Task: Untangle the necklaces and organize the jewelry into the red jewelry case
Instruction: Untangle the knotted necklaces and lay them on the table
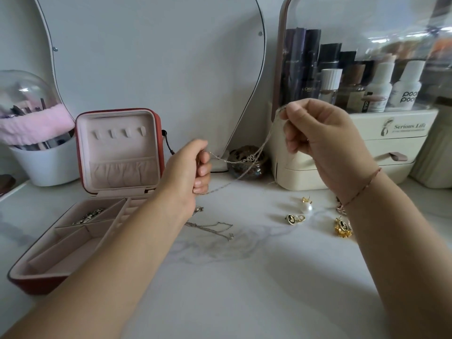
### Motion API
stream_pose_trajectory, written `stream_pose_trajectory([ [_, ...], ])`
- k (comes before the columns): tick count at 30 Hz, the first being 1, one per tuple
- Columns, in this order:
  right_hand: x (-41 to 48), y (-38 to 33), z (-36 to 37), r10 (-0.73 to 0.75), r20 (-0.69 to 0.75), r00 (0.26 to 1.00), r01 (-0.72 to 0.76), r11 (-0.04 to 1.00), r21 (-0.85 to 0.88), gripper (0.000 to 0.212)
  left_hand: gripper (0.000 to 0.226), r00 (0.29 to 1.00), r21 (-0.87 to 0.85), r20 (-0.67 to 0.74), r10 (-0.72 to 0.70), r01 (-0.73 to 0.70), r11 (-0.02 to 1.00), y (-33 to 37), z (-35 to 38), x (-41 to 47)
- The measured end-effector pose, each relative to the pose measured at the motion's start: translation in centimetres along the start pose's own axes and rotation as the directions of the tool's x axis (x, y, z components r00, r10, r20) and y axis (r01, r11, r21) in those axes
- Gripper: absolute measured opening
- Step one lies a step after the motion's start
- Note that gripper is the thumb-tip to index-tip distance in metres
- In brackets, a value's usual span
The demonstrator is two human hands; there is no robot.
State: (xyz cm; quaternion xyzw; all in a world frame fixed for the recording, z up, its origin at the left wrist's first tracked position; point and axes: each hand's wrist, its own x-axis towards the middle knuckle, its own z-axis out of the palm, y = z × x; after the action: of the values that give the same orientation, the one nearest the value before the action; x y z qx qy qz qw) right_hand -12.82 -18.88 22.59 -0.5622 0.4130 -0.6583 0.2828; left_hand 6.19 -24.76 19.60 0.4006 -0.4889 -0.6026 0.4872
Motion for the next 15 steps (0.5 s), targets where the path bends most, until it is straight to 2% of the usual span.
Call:
stream_pose_trajectory([
  [4,-0.2,0.0,0.5,-0.103,0.057,0.993,0.113,0.967,-0.226,0.016,0.051,0.990,0.145,0.058,0.127,-0.134,0.980,0.2,0.9,-0.8],
  [7,-0.3,0.3,0.7,-0.123,0.146,0.982,0.171,0.903,-0.393,0.014,0.050,0.971,0.313,0.153,0.185,-0.225,0.923,0.1,1.4,-1.5],
  [11,-0.5,0.8,0.9,-0.111,0.209,0.972,0.209,0.820,-0.533,0.012,0.048,0.965,0.493,0.236,0.116,-0.222,0.841,-0.6,1.8,-2.0],
  [15,-0.4,0.9,0.8,-0.101,0.212,0.972,0.204,0.811,-0.549,0.013,0.035,0.958,0.708,0.285,0.025,-0.227,0.669,-1.3,1.7,-2.0],
])
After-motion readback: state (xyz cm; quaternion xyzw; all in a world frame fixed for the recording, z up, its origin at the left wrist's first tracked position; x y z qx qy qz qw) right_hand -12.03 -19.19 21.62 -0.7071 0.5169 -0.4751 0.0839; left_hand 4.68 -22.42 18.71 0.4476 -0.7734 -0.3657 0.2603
